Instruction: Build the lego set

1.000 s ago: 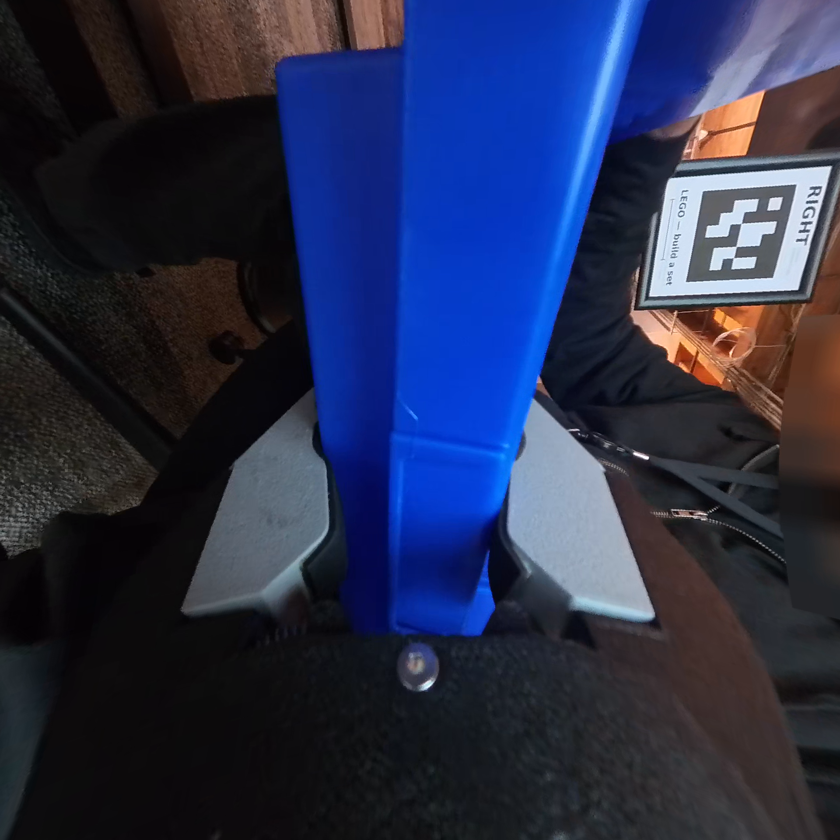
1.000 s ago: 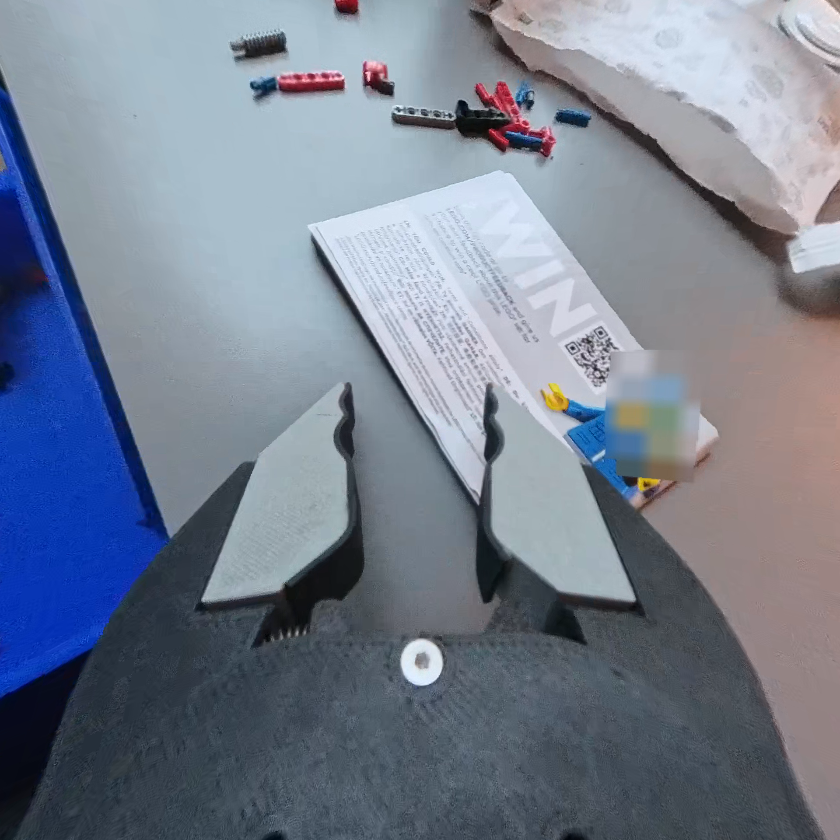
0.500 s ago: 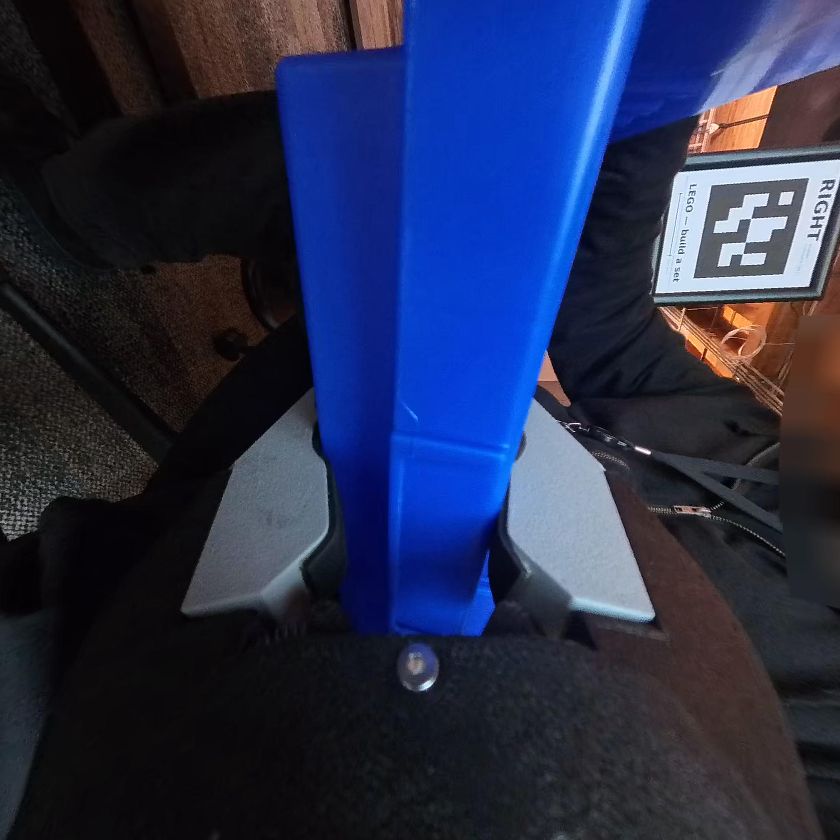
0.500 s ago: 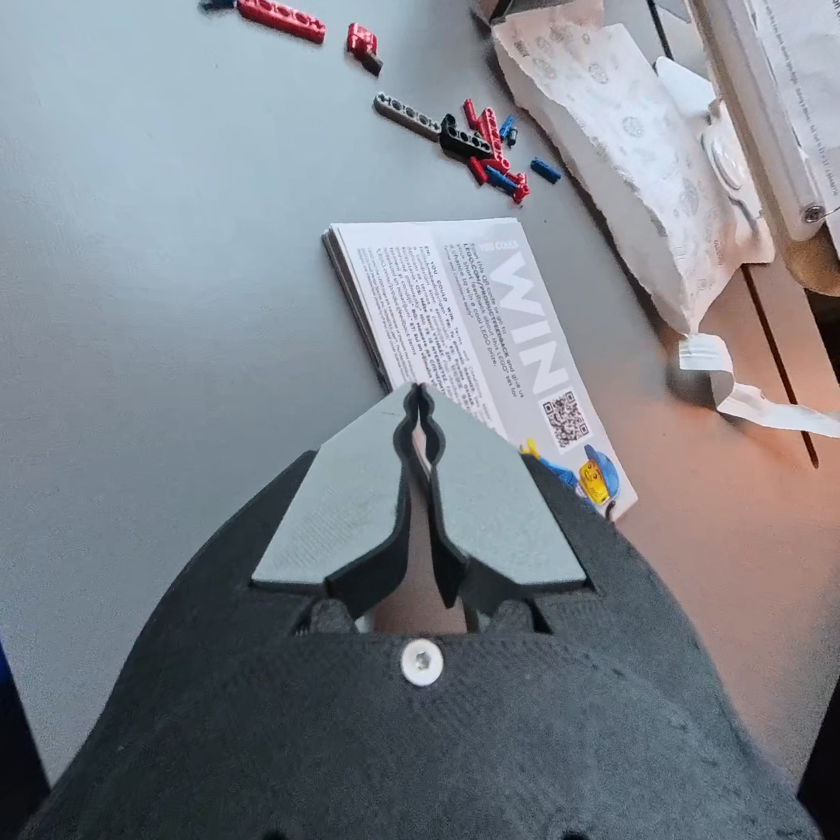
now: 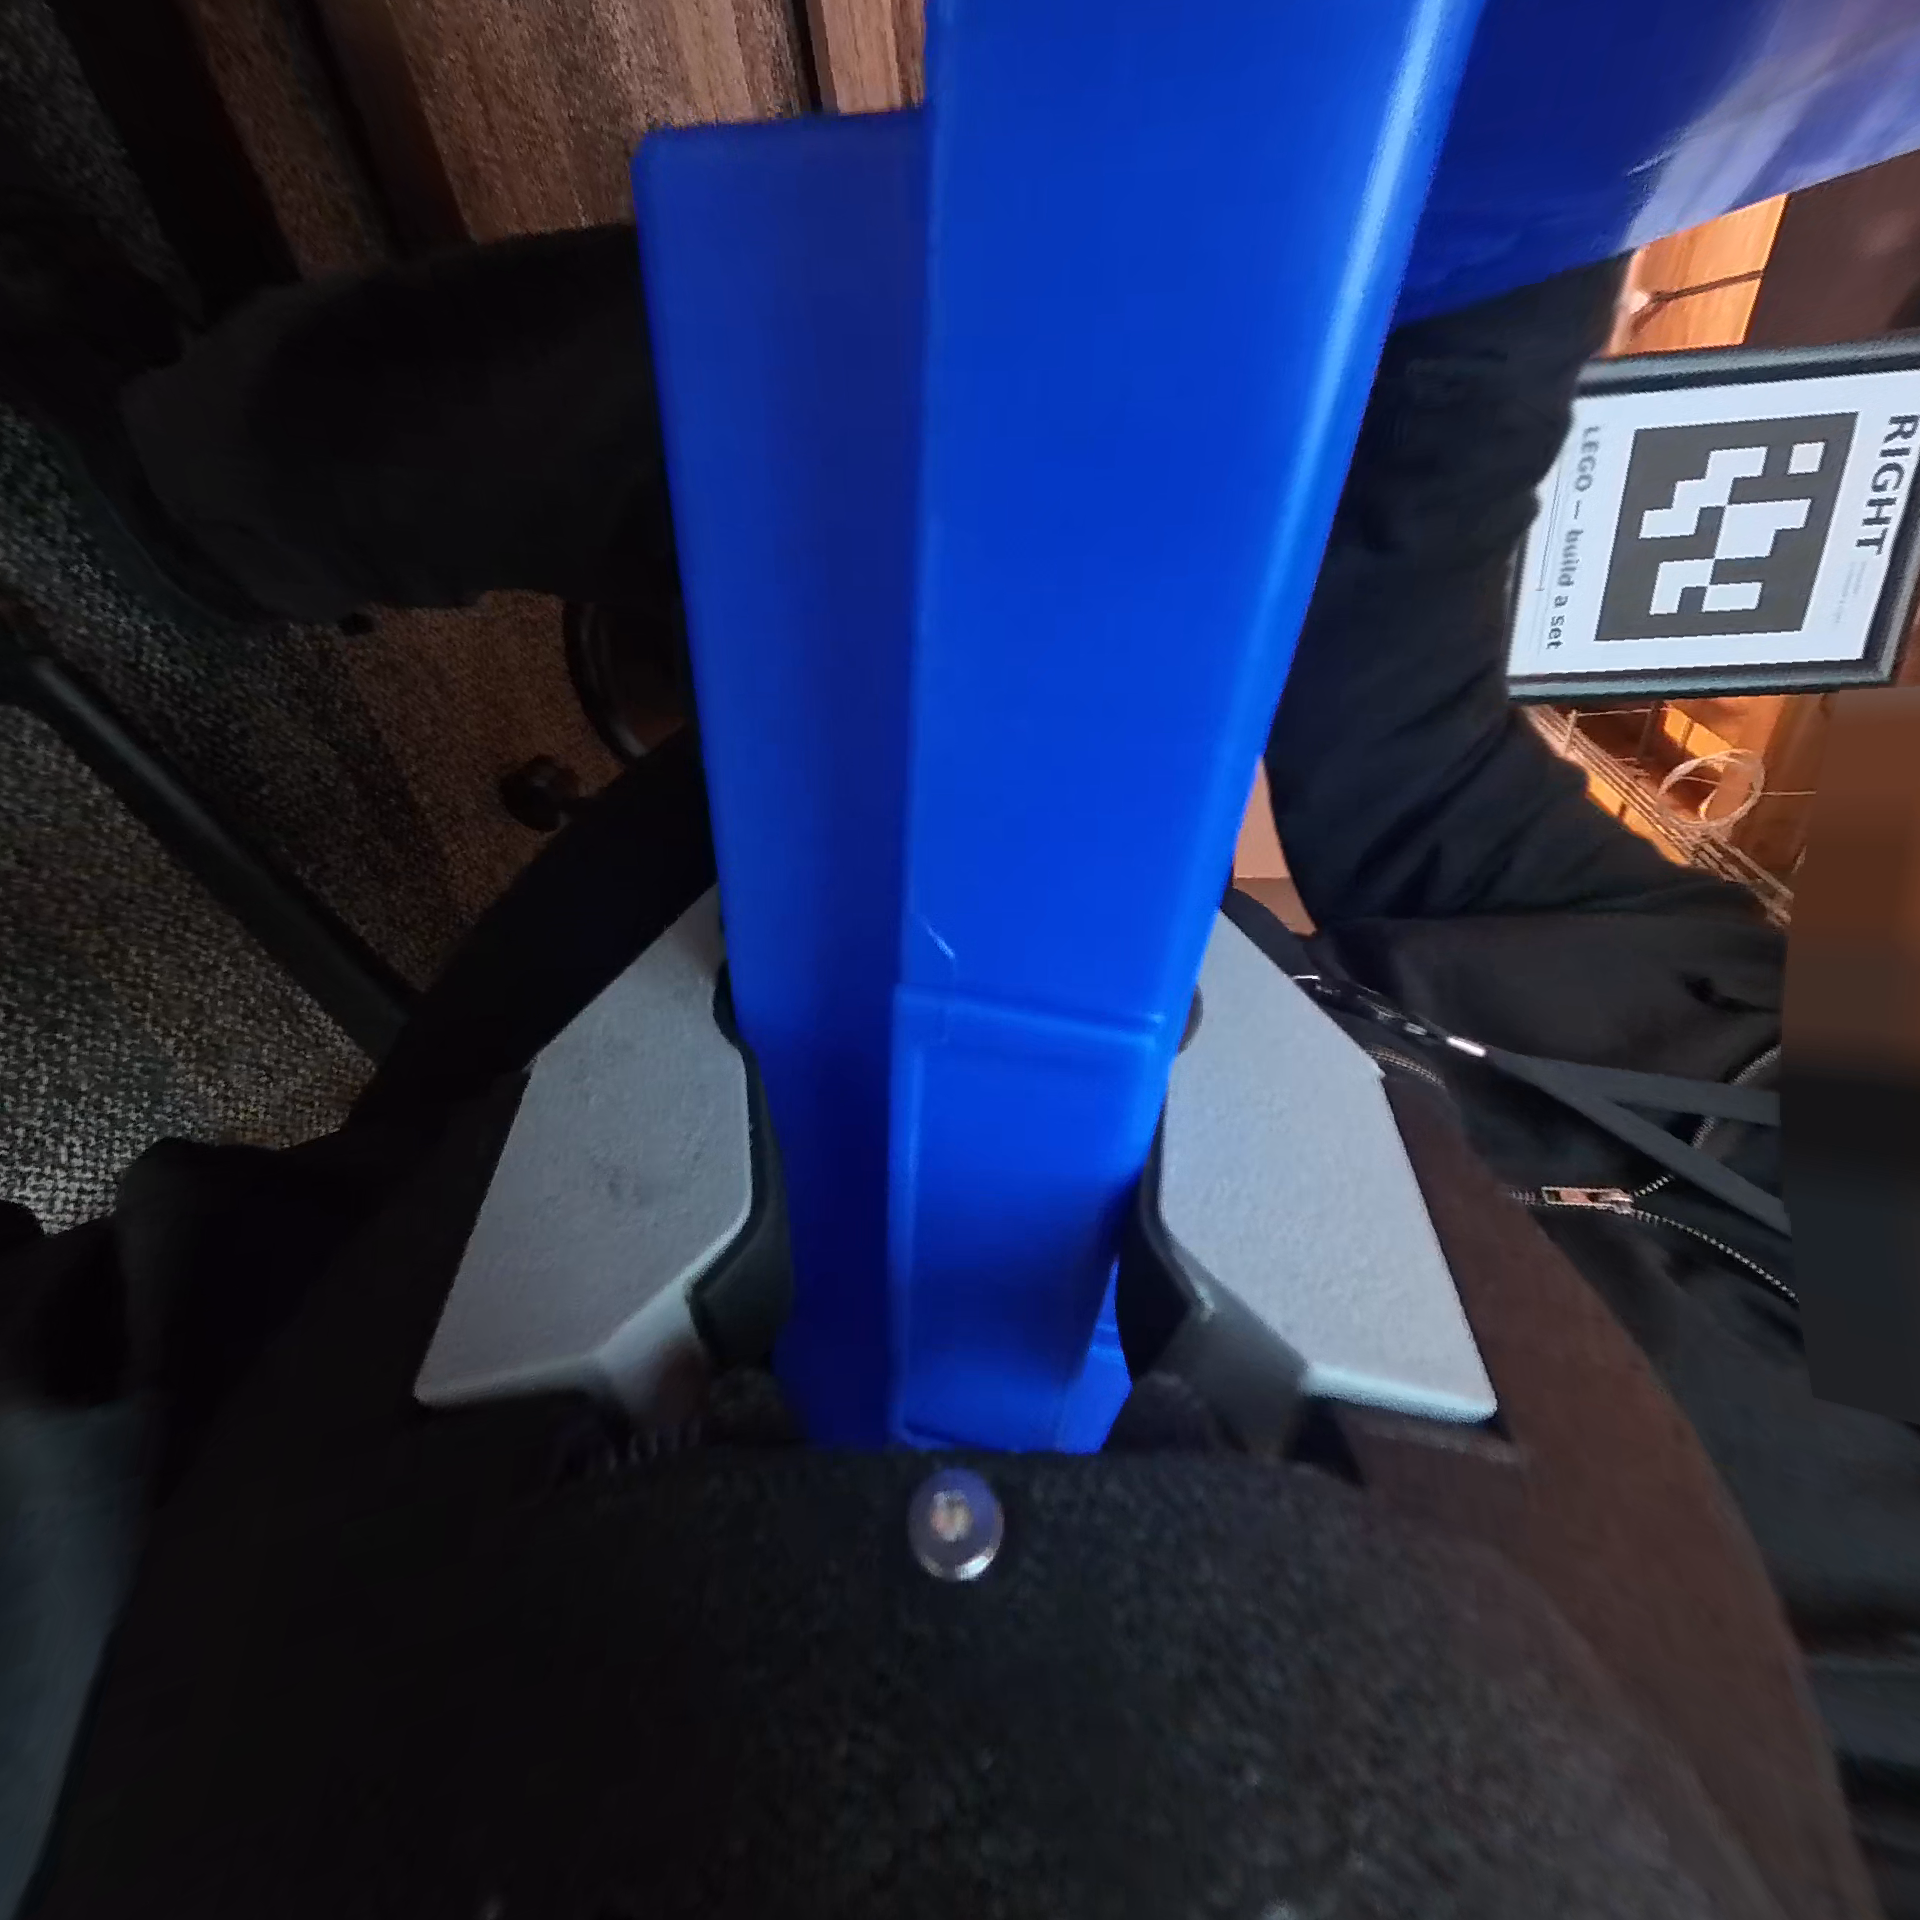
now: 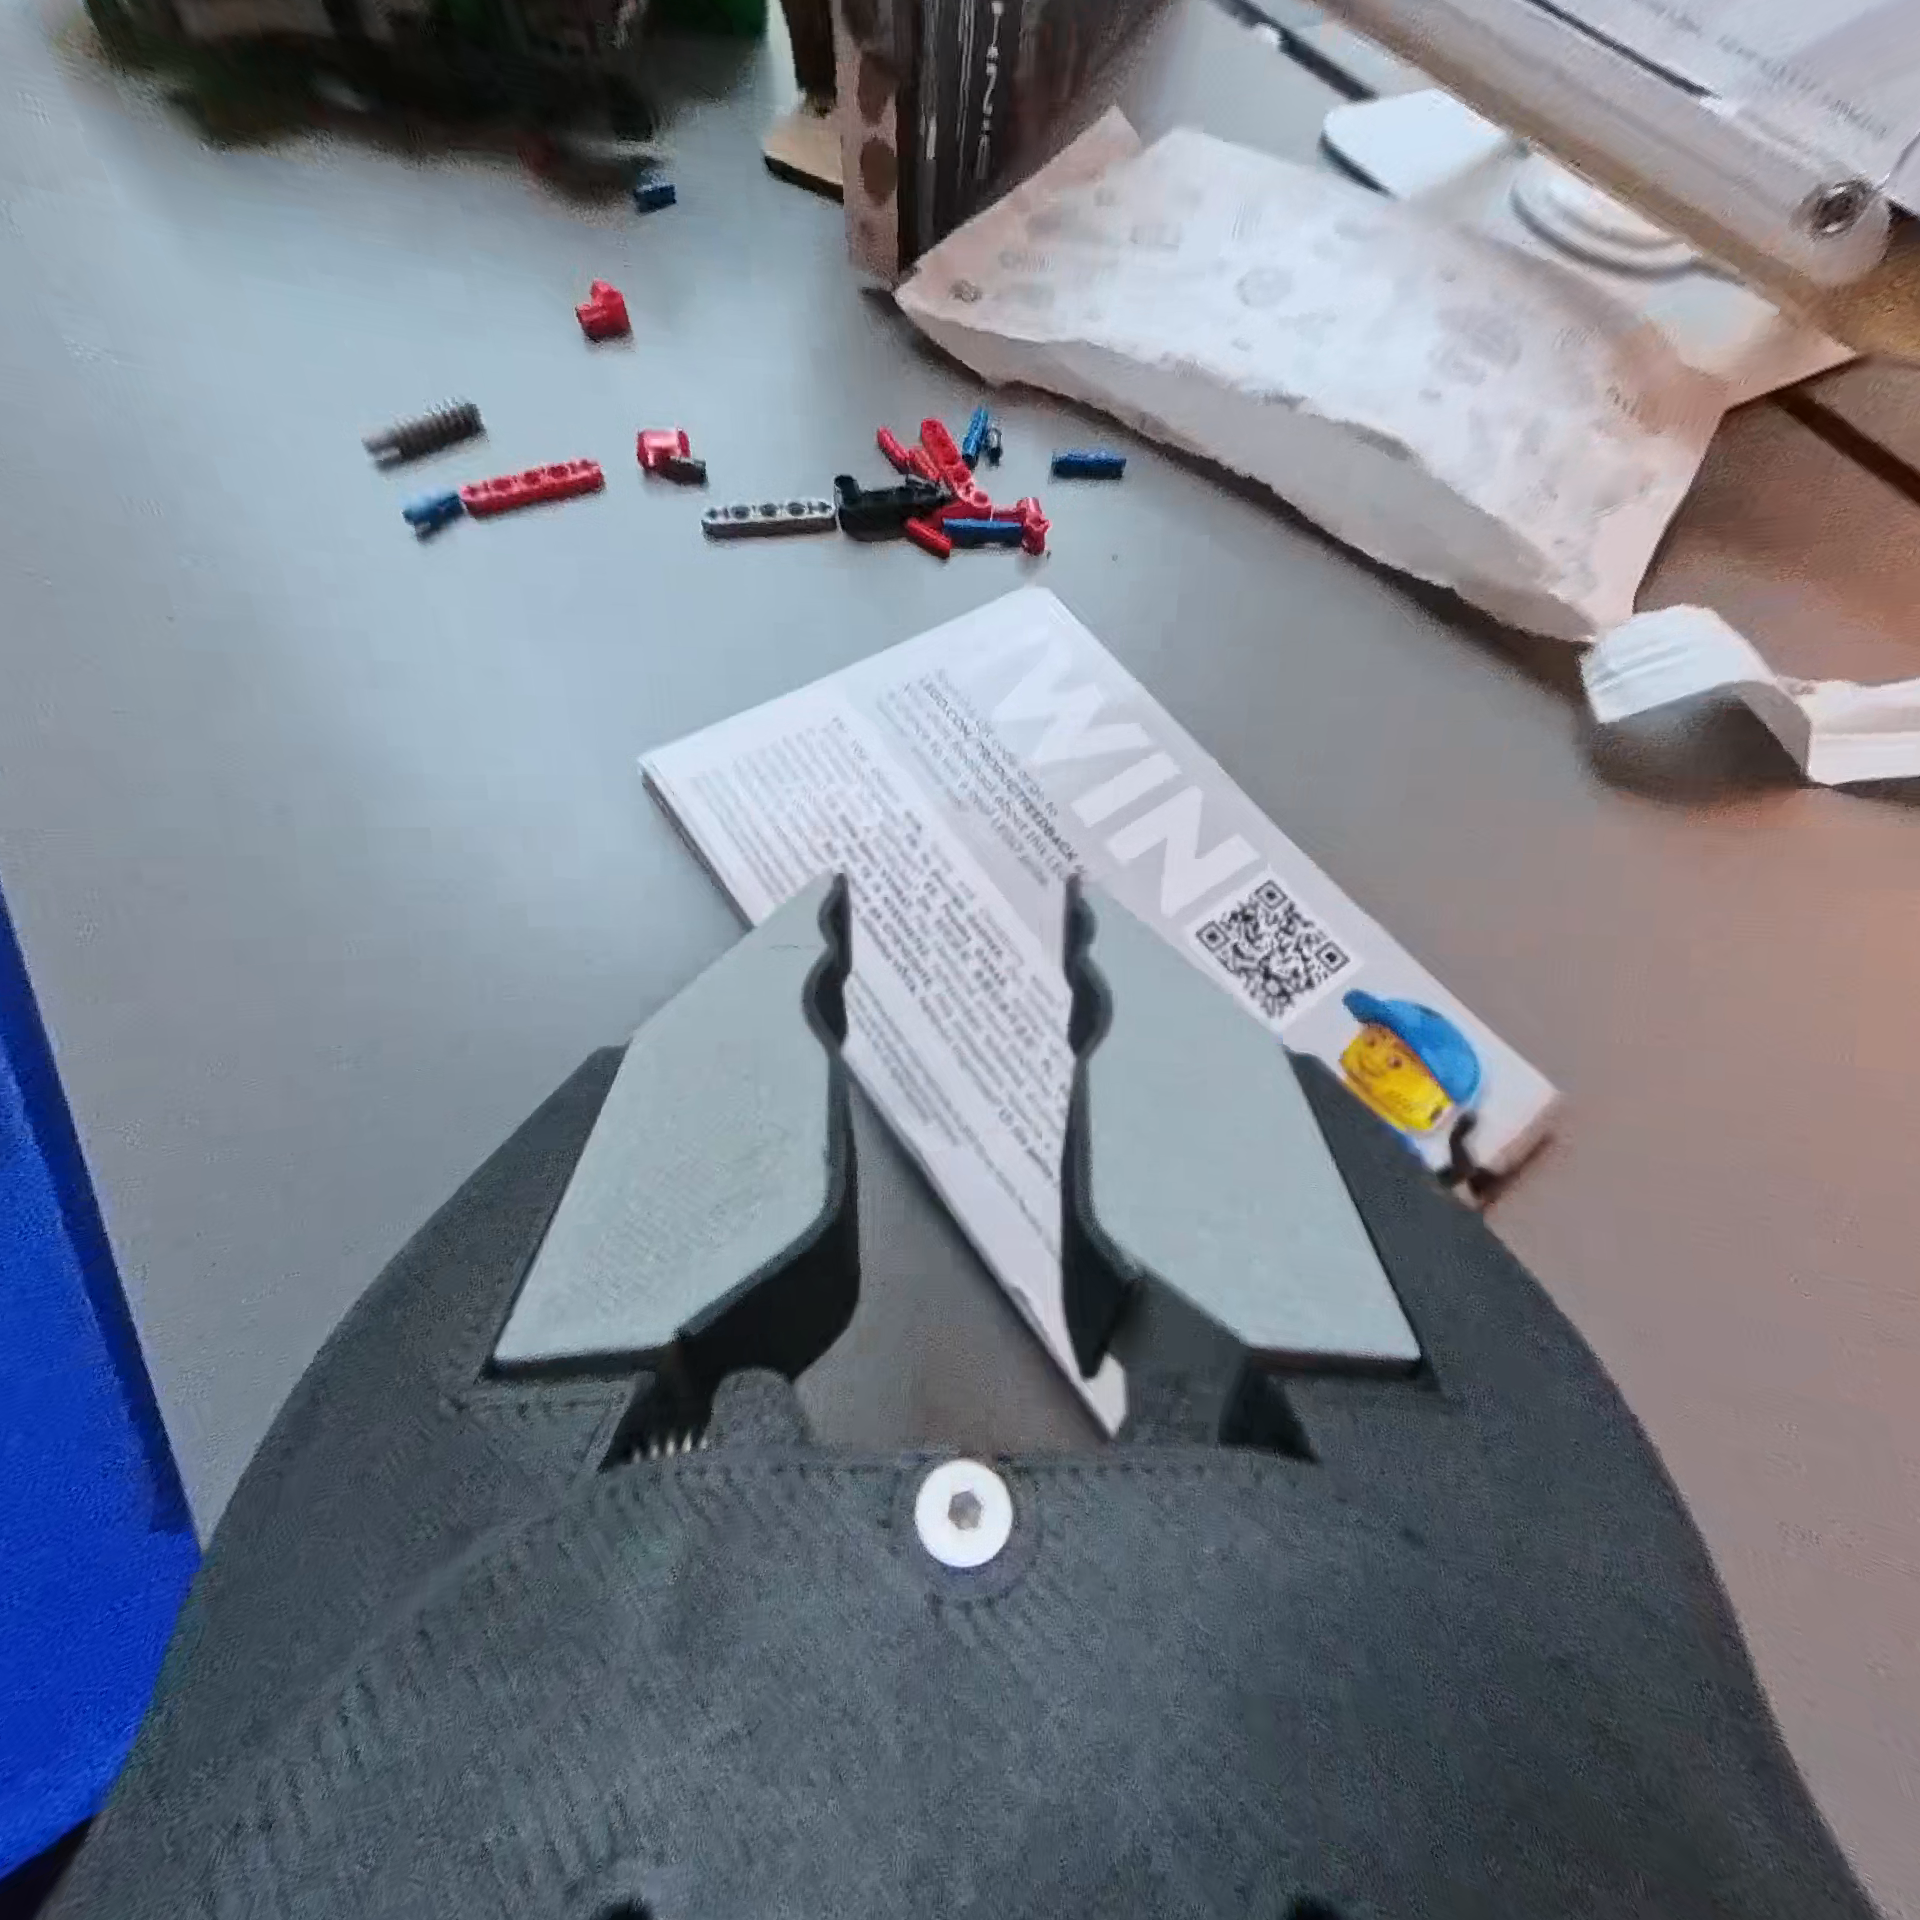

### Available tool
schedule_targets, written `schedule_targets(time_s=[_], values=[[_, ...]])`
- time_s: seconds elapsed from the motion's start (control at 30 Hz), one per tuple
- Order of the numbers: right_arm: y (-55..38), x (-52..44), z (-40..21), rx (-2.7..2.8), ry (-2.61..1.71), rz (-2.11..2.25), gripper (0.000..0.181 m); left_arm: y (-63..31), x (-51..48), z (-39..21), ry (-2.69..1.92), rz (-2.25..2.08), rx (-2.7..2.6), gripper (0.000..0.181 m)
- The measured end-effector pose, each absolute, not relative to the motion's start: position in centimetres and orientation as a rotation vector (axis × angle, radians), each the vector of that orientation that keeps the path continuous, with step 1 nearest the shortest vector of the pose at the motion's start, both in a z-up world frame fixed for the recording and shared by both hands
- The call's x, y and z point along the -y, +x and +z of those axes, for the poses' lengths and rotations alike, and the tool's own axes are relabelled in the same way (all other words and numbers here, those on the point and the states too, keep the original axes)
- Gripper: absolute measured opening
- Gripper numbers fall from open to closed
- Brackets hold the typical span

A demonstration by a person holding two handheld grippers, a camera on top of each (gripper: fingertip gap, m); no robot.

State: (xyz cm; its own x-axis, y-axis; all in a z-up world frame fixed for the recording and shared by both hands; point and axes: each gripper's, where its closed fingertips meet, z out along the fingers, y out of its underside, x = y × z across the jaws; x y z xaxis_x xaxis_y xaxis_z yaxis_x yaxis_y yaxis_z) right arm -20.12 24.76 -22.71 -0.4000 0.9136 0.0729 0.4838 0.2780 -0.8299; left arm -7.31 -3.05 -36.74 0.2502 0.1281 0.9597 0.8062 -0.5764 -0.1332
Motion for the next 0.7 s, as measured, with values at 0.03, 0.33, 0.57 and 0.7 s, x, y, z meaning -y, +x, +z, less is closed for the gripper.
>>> schedule_targets(time_s=[0.03,0.33,0.57,0.7], values=[[-20.2,-23.8,-22.8,2.091,-1.226,1.050,0.044,-7.3,3.0,-36.6,-1.888,-1.360,0.845,0.076],[-19.0,-23.9,-25.9,2.361,-0.901,0.657,0.034,-7.4,3.2,-36.4,-1.892,-1.351,0.816,0.076],[-20.1,-24.1,-25.3,2.268,-0.754,0.515,0.034,-7.7,3.4,-37.0,-1.870,-1.375,0.833,0.076],[-20.2,-25.0,-25.2,2.256,-0.724,0.428,0.019,-7.8,3.5,-36.8,-1.866,-1.370,0.823,0.076]])
